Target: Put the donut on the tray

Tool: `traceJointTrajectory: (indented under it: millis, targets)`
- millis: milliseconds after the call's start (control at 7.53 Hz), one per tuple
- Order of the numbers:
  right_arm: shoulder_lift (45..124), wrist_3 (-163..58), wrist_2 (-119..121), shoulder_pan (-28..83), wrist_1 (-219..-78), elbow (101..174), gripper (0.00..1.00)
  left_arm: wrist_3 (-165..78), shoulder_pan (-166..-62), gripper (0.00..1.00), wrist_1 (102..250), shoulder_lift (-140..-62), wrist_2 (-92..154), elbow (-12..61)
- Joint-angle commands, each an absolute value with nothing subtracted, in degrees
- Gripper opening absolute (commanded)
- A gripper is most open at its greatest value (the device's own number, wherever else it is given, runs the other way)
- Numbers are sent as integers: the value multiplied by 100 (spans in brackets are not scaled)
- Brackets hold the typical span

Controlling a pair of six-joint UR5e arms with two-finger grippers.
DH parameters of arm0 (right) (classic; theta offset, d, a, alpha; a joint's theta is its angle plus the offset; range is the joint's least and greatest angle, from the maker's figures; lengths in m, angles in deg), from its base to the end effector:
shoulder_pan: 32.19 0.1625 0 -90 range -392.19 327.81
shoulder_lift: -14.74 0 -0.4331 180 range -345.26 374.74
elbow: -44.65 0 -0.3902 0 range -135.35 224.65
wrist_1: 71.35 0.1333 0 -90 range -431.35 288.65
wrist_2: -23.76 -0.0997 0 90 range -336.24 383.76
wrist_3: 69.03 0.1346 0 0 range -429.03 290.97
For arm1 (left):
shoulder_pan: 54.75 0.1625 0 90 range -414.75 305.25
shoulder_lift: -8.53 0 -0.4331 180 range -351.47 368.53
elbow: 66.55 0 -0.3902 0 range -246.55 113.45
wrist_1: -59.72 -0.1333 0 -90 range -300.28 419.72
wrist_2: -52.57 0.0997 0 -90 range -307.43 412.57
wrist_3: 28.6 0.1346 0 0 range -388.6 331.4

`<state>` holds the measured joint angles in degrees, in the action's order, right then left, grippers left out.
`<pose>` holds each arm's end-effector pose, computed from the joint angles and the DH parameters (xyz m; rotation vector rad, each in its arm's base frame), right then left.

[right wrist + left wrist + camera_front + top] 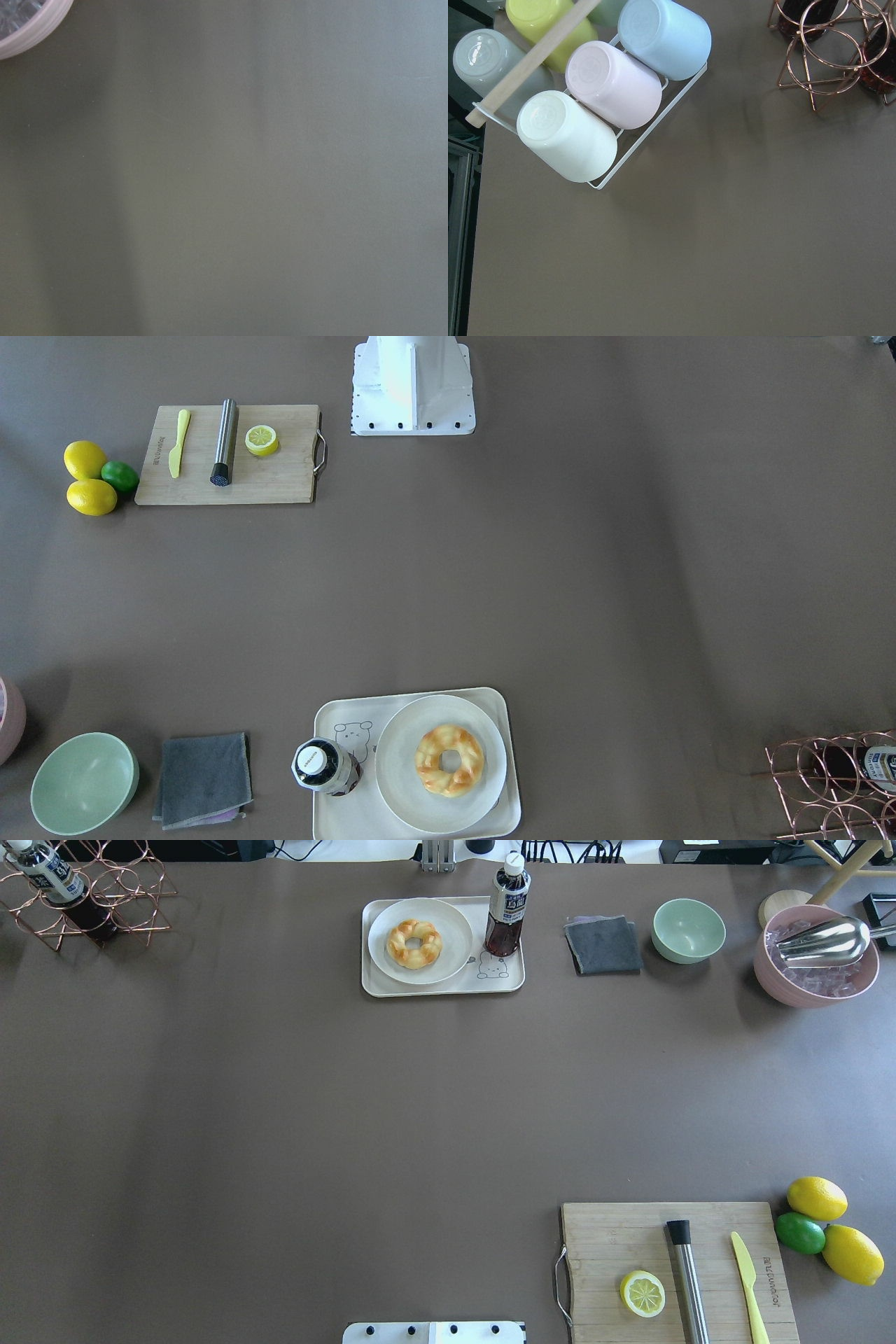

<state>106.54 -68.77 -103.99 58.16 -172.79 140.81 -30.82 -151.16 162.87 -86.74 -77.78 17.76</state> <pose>0.0537 -0.4610 0.6836 -0.1186 -0.6581 0.0510 -0.1072 -0.5412 0.6747 0.2384 0.6930 -0.0656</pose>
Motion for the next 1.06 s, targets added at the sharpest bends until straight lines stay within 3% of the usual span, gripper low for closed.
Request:
traceJointTrajectory:
  millis: [0,930]
  targets:
    - [10650,-6877,-10465,5817,-17322,14107,100,-3062,-14986,98,16273,-8674,-7777,1904]
    - [10667,-6877,-10456,5808,-17322,14080,100,-2965,-14871,98,16237,-8595,-7795,2117]
